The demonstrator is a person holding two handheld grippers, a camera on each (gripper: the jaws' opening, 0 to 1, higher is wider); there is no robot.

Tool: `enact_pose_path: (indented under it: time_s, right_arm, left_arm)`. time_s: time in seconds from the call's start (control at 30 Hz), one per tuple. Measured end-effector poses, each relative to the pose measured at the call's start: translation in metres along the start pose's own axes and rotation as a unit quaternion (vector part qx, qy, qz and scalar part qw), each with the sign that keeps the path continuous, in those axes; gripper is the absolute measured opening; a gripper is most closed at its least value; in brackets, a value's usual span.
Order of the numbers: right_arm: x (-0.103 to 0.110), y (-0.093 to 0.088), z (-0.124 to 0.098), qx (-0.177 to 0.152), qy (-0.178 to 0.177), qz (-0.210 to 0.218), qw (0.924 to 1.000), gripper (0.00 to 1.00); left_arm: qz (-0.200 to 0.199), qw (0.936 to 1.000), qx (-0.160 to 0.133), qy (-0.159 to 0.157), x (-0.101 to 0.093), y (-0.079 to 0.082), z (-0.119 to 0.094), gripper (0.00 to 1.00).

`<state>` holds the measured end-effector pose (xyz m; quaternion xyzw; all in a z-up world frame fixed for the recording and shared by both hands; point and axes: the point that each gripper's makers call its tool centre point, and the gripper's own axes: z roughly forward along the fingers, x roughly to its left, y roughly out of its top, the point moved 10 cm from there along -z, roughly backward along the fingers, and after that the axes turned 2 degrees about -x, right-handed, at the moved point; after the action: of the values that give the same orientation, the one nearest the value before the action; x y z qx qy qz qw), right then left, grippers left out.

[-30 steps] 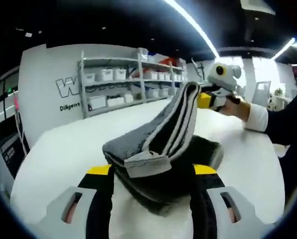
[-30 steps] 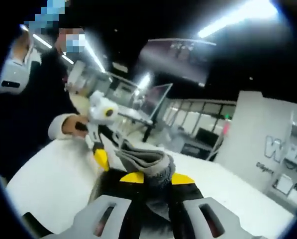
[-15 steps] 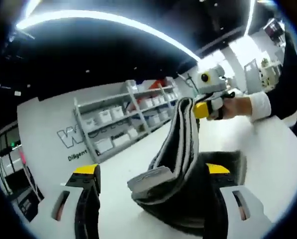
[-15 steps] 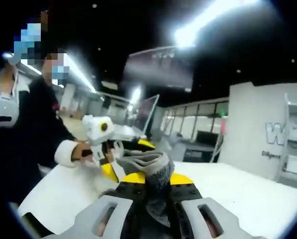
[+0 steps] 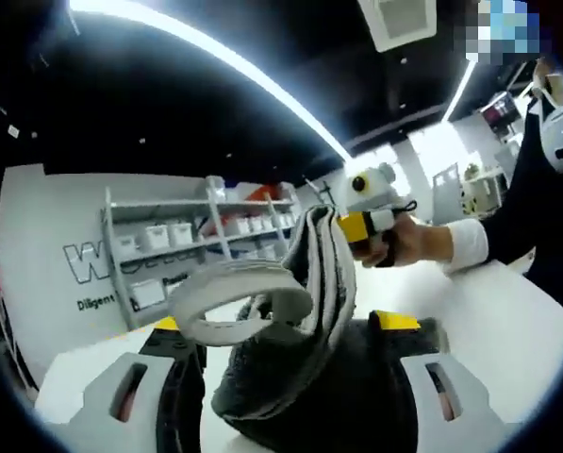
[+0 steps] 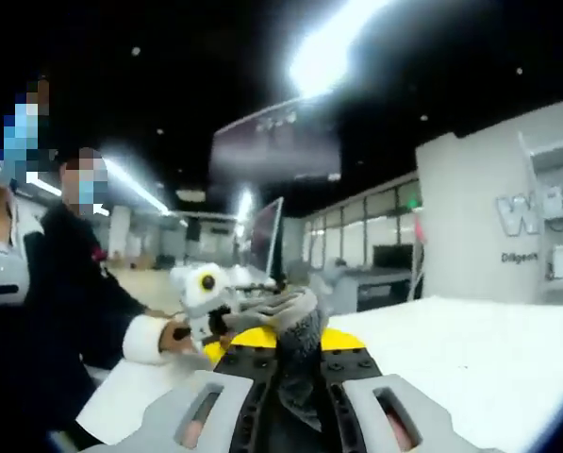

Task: Open the folded towel by lifting each exposed corner and separating the folded layers until the towel lies flat within the target outline without major curled edges

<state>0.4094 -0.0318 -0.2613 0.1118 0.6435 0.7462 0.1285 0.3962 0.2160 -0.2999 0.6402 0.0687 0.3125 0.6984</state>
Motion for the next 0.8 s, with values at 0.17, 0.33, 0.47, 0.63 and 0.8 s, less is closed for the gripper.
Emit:
enact_pose_path:
  time_s: [0.17, 0.33, 0.47, 0.63, 0.8]
  right_arm:
    - [-0.011, -0.004, -0.002, -0.013, -0.018, 0.055, 0.9982, 0.05]
    - [-0.014, -0.003, -0.006, -0.031, -0.015, 0.062, 0.9975, 0.06]
    - [-0.017, -0.004, -0.006, -0.034, -0.027, 0.038, 0.9984, 0.06]
    - [-0.015, -0.008, -0.007, -0.043, -0.014, 0.017, 0.9988, 0.1]
    - [-0.008, -0.012, -0.006, -0.034, -0.001, -0.018, 0.9992, 0.16]
  left_arm:
    - [-0.032, 0.999, -0.029, 0.015, 0.015, -0.008, 0.006, 0.4]
    - [-0.059, 0.9964, -0.06, -0.01, 0.016, -0.006, 0.009, 0.26]
    - [-0.057, 0.9961, -0.06, -0.029, 0.017, -0.002, 0.014, 0.17]
    - [-0.068, 0.9947, -0.071, -0.03, 0.015, 0.007, 0.01, 0.13]
    - [-0.089, 0.9927, -0.072, -0.038, 0.012, 0.007, 0.009, 0.11]
